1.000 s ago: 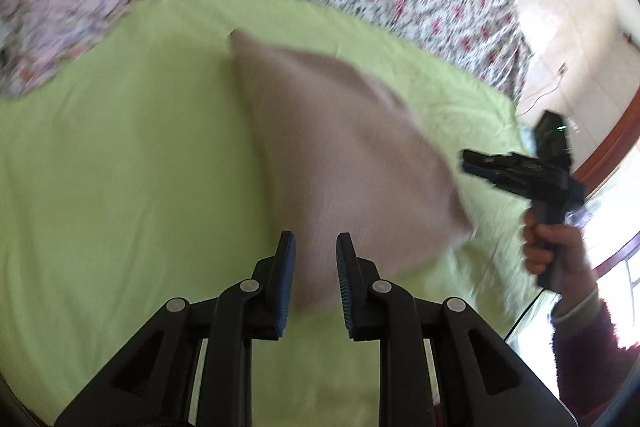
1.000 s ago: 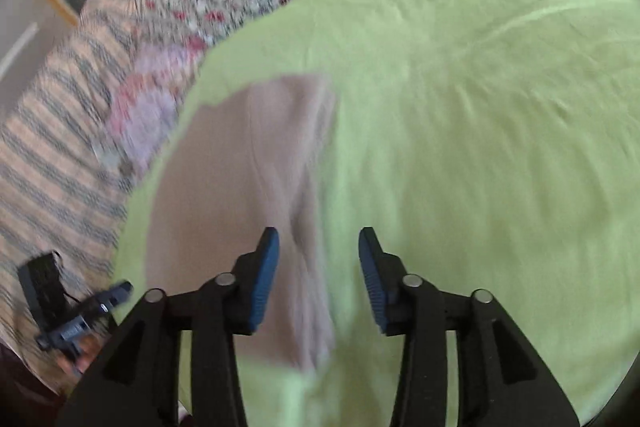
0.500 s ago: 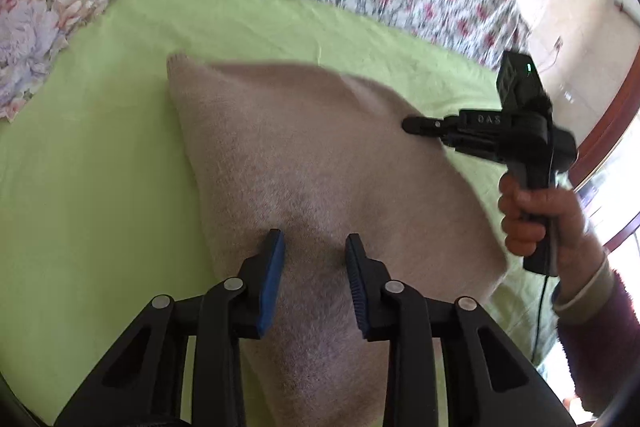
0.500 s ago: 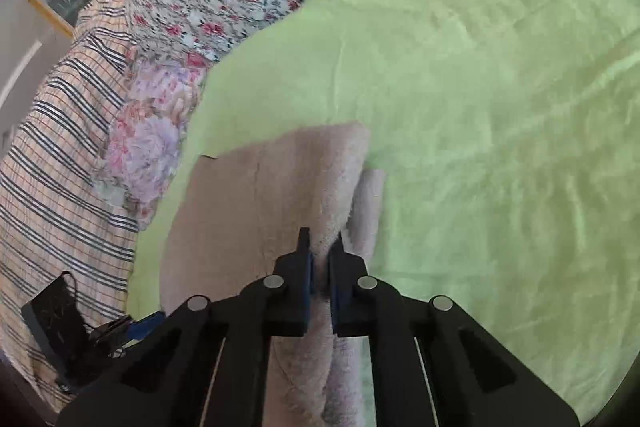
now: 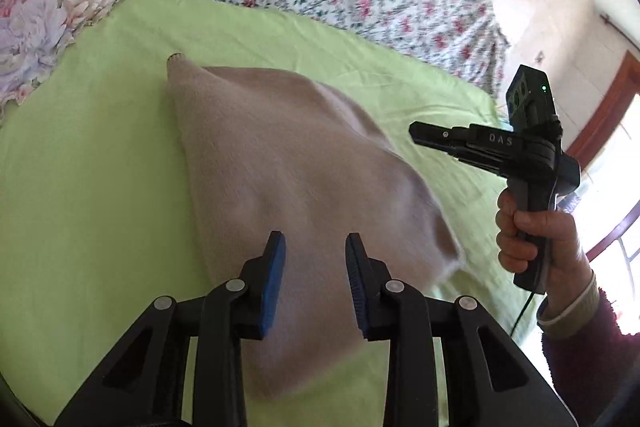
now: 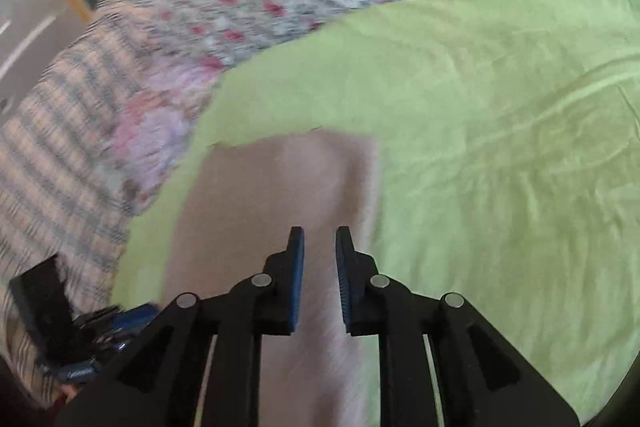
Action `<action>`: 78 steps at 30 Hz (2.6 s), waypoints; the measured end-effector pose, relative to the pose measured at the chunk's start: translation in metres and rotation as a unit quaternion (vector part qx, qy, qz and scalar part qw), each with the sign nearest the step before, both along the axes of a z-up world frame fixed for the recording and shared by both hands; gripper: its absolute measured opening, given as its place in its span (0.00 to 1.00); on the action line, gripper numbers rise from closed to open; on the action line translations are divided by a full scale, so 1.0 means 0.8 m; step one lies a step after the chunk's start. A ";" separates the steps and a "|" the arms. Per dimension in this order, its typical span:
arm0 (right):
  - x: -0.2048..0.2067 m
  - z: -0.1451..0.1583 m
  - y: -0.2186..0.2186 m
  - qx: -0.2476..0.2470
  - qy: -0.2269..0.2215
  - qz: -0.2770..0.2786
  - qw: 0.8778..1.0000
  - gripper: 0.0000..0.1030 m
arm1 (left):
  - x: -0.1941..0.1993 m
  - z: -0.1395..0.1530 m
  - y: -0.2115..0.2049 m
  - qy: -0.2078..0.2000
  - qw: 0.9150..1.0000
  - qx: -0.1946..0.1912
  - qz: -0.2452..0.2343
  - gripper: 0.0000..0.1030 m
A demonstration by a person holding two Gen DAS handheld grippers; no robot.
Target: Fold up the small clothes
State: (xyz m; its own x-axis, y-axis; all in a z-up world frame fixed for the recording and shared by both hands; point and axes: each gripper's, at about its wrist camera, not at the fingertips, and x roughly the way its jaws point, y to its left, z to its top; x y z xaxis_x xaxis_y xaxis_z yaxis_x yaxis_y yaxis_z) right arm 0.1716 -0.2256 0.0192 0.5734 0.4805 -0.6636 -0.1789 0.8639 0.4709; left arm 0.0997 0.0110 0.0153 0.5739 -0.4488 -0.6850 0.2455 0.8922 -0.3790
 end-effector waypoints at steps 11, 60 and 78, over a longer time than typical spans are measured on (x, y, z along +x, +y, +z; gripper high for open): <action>-0.064 -0.075 0.011 -0.060 0.058 -0.015 0.996 0.13 | -0.050 -0.064 -0.016 0.048 0.999 0.018 0.003 0.30; 0.018 -0.080 -0.001 -0.022 0.066 -0.041 0.997 0.14 | 0.006 -0.057 0.029 0.090 0.990 0.057 0.097 0.54; -0.131 -0.003 0.014 -0.077 -0.007 -0.030 0.997 0.34 | -0.069 -0.029 0.011 0.061 0.984 0.129 0.108 0.70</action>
